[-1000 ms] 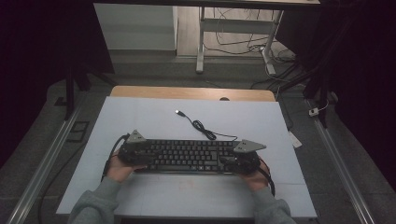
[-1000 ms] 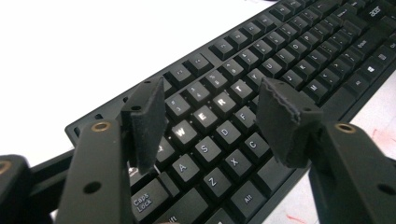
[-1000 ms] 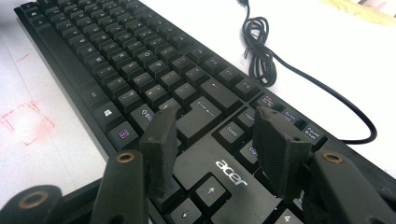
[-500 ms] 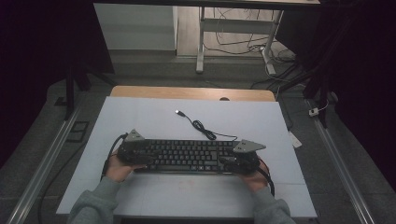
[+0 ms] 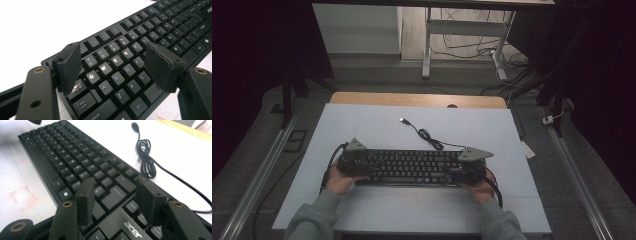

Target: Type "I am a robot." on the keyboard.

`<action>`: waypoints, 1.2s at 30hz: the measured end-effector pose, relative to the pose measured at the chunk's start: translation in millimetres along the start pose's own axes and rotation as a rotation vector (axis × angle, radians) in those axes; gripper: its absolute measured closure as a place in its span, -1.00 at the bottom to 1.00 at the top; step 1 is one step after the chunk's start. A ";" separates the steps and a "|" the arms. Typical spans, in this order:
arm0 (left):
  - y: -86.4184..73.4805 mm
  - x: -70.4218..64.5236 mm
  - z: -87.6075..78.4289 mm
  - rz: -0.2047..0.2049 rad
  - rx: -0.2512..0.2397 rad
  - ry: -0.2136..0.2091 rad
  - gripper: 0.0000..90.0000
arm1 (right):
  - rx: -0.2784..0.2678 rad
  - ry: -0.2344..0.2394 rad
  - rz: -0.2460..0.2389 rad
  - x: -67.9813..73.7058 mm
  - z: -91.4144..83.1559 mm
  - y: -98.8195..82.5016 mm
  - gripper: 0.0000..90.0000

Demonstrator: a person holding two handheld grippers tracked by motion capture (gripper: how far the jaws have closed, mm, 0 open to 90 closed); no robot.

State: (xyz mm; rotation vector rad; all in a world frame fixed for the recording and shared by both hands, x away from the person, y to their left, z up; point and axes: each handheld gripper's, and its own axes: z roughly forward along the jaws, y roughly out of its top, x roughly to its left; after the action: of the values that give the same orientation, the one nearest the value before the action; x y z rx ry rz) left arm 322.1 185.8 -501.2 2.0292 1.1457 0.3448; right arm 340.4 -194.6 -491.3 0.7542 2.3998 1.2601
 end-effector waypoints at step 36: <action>-0.6 0.0 2.5 -0.009 0.014 0.005 -0.42 | 0.073 0.138 -0.048 25.2 53.3 35.8 0.99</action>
State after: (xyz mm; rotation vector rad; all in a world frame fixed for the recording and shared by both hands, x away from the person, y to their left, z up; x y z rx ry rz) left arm 323.2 184.8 -503.3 2.0361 1.1629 0.3391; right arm 358.0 -127.9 -492.2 0.6449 2.5704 1.2484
